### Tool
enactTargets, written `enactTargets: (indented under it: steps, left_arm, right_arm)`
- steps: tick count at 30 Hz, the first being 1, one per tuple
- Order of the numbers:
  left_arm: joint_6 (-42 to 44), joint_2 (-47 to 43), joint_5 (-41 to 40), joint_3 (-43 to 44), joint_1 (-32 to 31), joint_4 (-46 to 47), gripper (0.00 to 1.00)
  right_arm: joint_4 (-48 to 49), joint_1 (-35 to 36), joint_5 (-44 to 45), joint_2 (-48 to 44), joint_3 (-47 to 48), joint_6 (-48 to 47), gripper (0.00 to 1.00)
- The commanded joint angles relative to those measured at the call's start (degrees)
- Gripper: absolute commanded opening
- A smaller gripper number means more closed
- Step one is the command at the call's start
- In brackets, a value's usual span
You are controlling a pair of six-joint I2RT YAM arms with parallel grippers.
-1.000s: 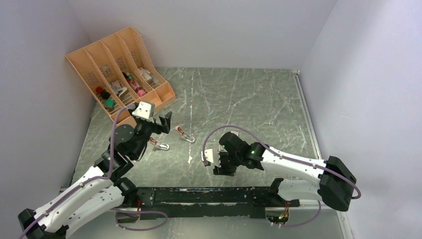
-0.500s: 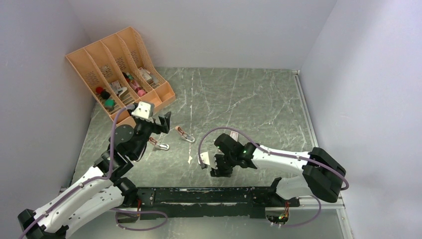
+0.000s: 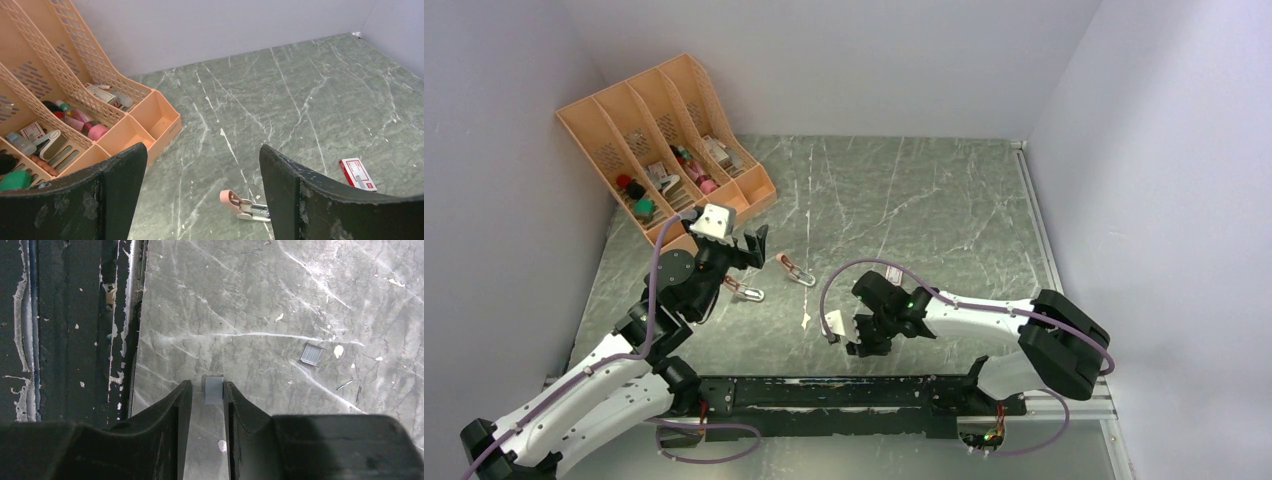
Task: Load the staples into the stapler
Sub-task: Pick up the staple from the center of the board.
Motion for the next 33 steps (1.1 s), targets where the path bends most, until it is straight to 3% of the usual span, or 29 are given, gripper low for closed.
enactTargets:
  steps: [1, 17, 24, 33]
  left_arm:
    - [1.0, -0.4, -0.9, 1.5, 0.4, 0.1, 0.86]
    - [1.0, -0.8, -1.0, 1.6, 0.4, -0.1, 0.86]
    - [0.9, -1.2, -1.5, 1.5, 0.3, -0.1, 0.86]
    - [0.7, -3.3, -5.5, 1.1, 0.4, 0.8, 0.86]
  right_arm:
    - [-1.0, 0.2, 0.1, 0.8, -0.5, -0.7, 0.33]
    - [-1.7, 1.3, 3.3, 4.4, 2.2, 3.9, 0.18]
    - [5.1, 1.8, 5.8, 4.9, 6.1, 10.6, 0.17]
    - [15.4, 5.9, 14.0, 14.8, 14.0, 23.3, 0.17]
